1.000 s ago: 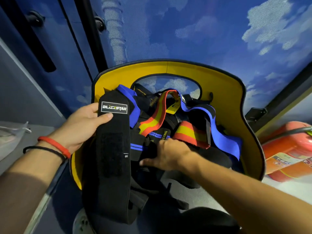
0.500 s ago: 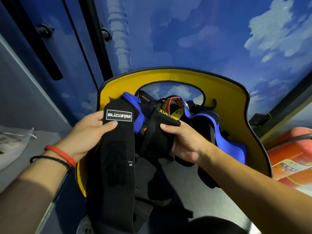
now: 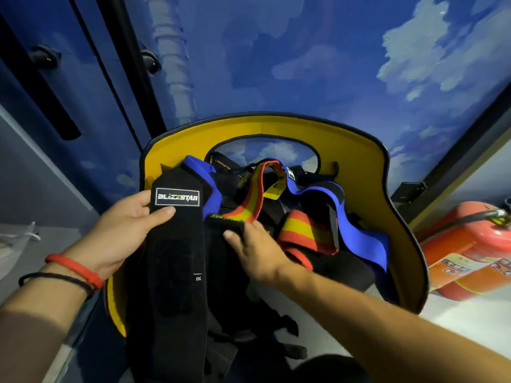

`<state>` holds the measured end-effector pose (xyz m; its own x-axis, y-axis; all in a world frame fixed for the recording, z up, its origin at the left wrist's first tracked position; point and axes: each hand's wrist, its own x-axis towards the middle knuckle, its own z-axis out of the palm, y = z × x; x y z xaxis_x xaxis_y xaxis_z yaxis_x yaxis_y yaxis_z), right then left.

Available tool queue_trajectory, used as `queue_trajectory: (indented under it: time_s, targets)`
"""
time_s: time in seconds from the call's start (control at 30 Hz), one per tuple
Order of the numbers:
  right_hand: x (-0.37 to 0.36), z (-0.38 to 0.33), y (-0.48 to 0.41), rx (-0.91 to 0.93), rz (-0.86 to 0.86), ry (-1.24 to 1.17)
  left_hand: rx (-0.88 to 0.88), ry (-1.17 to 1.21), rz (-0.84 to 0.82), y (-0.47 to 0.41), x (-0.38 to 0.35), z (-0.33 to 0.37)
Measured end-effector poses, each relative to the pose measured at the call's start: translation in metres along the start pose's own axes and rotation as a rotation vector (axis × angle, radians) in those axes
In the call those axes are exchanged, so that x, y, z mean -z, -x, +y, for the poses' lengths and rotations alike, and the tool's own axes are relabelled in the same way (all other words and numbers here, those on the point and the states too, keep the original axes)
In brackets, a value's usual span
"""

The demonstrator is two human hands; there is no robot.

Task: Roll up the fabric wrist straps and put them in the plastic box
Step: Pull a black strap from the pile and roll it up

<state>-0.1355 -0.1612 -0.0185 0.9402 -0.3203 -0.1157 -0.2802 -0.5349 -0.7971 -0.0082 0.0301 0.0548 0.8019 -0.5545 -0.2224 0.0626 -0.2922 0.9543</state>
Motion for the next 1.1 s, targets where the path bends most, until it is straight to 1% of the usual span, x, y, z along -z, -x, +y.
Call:
queue_trajectory:
  time_s: [0.03,0.07,0.1,0.17,0.3,0.33,0.4,0.53,0.6,0.7,0.83,0.9,1.0,1.1]
  targets:
    - [-0.009,0.006,0.002,-0.005,-0.022,0.267,-0.002,-0.005,-0.002,0.000,-0.001,0.000]
    - [-0.015,0.011,0.004,-0.026,-0.031,0.454,-0.007,-0.003,-0.004,0.001,-0.001,0.001]
    - [-0.020,0.014,0.004,-0.026,-0.018,0.576,-0.010,0.005,-0.004,0.002,-0.001,0.001]
    - [-0.020,0.017,0.001,0.018,0.065,0.679,-0.017,0.019,-0.001,0.002,-0.001,0.003]
    - [-0.003,0.034,-0.018,0.123,0.344,0.853,-0.020,0.035,-0.005,0.001,0.001,0.003]
    - [0.003,0.041,-0.022,0.116,0.384,0.897,-0.022,0.045,-0.003,0.001,0.001,0.003]
    - [0.013,0.052,-0.029,0.049,0.407,0.940,-0.029,0.066,0.002,0.000,0.000,0.002]
    - [0.028,0.068,-0.041,-0.111,0.383,0.942,-0.027,0.095,0.008,-0.002,0.004,0.000]
    - [0.030,0.072,-0.045,-0.156,0.377,0.907,-0.024,0.105,0.008,-0.004,0.007,-0.001]
    - [0.036,0.076,-0.048,-0.163,0.403,0.883,-0.022,0.102,0.003,-0.005,0.008,-0.002]
    - [0.053,0.075,-0.049,-0.098,0.456,0.846,-0.024,0.095,-0.012,-0.007,0.009,-0.003]
    - [0.063,0.070,-0.051,-0.103,0.496,0.768,-0.025,0.087,-0.012,-0.007,0.009,-0.003]
    - [0.082,0.056,-0.052,-0.180,0.556,0.585,-0.031,0.070,-0.011,-0.006,0.006,-0.001]
    - [0.108,0.037,-0.044,-0.128,0.579,0.324,-0.049,0.082,-0.030,-0.005,0.007,-0.001]
